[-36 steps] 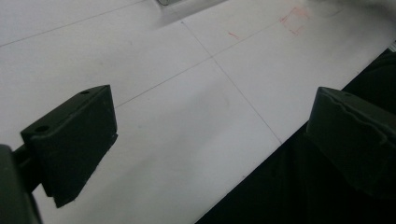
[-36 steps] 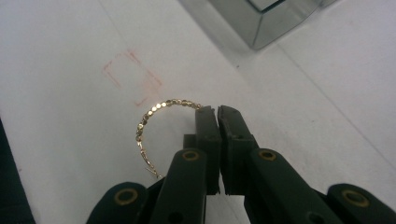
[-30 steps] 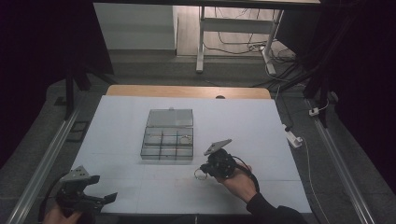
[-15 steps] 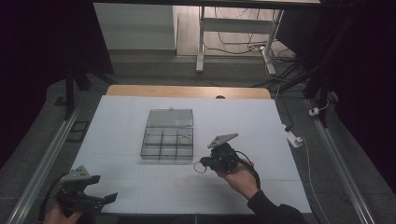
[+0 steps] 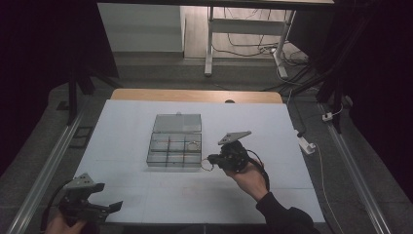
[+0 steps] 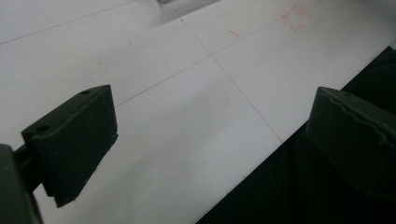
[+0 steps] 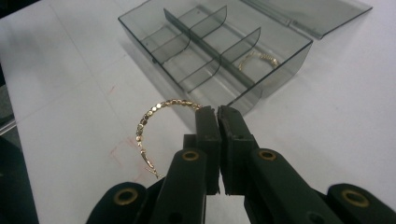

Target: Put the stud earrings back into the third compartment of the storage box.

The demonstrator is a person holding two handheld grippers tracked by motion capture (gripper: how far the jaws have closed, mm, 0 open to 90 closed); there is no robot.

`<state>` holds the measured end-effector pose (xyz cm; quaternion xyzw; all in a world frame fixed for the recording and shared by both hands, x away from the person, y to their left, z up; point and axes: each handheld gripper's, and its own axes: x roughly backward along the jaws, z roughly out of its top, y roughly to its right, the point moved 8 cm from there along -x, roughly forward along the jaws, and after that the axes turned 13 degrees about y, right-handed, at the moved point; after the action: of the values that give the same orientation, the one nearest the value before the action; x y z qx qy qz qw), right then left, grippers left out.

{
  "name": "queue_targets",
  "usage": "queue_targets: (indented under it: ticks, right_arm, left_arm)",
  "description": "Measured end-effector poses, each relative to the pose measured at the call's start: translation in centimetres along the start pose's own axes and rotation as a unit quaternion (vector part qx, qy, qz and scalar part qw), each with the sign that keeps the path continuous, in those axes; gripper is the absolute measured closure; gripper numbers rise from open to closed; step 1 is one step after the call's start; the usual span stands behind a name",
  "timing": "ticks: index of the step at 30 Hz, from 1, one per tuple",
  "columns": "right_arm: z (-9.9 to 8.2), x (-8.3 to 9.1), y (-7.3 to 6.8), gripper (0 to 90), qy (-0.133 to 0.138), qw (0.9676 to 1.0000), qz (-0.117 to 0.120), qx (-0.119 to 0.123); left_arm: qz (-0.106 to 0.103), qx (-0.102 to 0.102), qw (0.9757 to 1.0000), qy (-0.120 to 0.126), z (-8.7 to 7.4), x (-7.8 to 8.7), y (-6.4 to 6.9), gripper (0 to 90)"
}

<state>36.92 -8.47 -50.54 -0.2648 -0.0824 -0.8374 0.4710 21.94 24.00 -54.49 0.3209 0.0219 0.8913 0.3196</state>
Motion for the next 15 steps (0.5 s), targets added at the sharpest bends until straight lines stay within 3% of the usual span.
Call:
queue_targets:
  ticks: [15]
  right_arm:
    - [2.0, -2.1, 1.2, 87.2, 0.007, 0.9999, -0.008, 0.006]
  left_arm:
    - [-0.001, 0.003, 1.0000, -0.001, 0.0, 0.0, -0.1, 2.3]
